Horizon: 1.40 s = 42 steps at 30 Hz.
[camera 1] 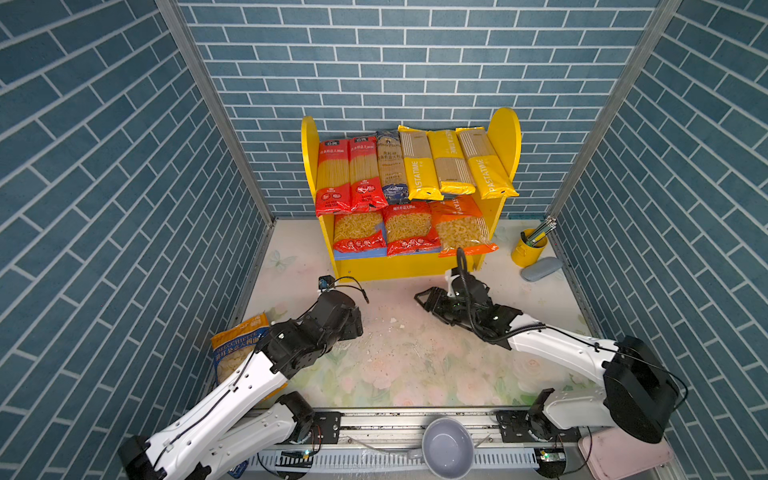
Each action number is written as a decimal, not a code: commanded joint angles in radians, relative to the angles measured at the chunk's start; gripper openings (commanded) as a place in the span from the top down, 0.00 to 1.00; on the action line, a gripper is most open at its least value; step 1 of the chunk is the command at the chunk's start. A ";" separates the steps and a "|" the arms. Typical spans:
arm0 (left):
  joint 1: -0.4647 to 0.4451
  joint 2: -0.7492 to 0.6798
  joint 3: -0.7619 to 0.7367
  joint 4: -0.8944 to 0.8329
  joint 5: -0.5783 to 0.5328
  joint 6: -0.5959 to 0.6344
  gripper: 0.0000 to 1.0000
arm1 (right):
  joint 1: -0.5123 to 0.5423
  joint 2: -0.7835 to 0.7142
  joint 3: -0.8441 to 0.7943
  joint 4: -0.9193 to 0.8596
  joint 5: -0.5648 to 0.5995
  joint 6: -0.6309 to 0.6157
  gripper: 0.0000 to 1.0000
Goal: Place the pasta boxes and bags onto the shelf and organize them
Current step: 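Open the right gripper and draw both grippers back from the shelf, then grasp the blue-yellow orecchiette bag edge with the left gripper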
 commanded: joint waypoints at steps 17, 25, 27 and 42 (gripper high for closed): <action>0.678 0.095 -0.061 -0.234 -0.015 -0.031 0.10 | 0.257 0.610 0.618 -0.042 -0.233 -0.121 0.49; 0.813 0.245 -0.069 -0.050 -0.009 0.129 0.09 | 0.196 0.461 0.408 -0.029 -0.248 -0.129 0.49; 0.833 0.287 -0.077 -0.002 0.001 0.172 0.09 | 0.168 0.430 0.361 -0.034 -0.261 -0.133 0.50; 0.956 0.701 0.096 0.124 0.078 0.419 0.36 | 0.101 0.246 0.209 -0.125 -0.170 -0.223 0.50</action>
